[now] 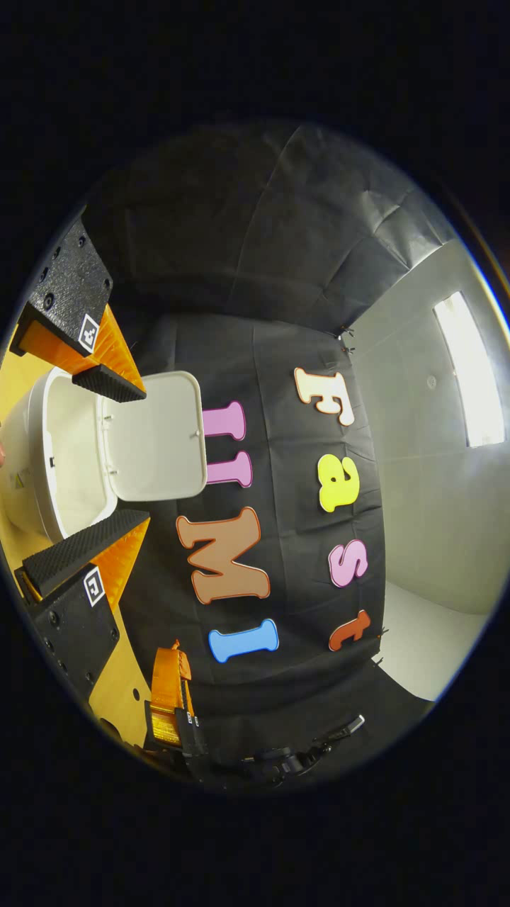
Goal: Press the lid of the desktop garbage bin to open it, pick up the crumpled paper on the desktop and throw it into the bin, then pick up the pop can on the desktop and drop it into the bin, and finally close the garbage bin lid.
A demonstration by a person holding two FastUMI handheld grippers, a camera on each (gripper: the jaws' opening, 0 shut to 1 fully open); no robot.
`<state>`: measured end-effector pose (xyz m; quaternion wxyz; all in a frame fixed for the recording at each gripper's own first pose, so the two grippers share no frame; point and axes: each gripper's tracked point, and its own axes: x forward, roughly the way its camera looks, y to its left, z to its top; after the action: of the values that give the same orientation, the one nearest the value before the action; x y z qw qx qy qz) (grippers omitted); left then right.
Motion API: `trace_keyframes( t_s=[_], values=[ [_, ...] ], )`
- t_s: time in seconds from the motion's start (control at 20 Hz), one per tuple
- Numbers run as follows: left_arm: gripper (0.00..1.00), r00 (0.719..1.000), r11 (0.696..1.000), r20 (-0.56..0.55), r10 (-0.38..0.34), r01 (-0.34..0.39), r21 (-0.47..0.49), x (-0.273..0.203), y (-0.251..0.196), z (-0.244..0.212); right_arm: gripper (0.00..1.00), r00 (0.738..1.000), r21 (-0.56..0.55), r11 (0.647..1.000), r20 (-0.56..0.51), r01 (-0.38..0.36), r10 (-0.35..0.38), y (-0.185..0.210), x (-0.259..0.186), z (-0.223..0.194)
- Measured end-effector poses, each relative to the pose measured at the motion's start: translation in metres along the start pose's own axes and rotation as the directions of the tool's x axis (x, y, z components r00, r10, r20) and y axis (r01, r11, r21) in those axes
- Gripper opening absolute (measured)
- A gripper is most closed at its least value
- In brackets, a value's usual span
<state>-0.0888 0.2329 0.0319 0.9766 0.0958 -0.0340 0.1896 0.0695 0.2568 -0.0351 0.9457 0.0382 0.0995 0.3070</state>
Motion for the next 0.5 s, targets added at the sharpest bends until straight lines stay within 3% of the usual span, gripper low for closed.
trace_keyframes(
  t_s=[0.3,0.5],
  values=[
    [0.93,0.999,0.999,-0.012,0.041,-0.041,0.032,-0.001,0.045,-0.009,0.27,0.995,-0.018,0.995,-0.029,-0.097,0.096,0.065,0.052,-0.004],
    [0.93,0.998,0.997,-0.020,0.063,-0.062,0.040,0.002,0.074,-0.016,0.28,0.990,-0.016,0.992,-0.073,-0.123,0.122,0.094,0.080,-0.025]
  ],
)
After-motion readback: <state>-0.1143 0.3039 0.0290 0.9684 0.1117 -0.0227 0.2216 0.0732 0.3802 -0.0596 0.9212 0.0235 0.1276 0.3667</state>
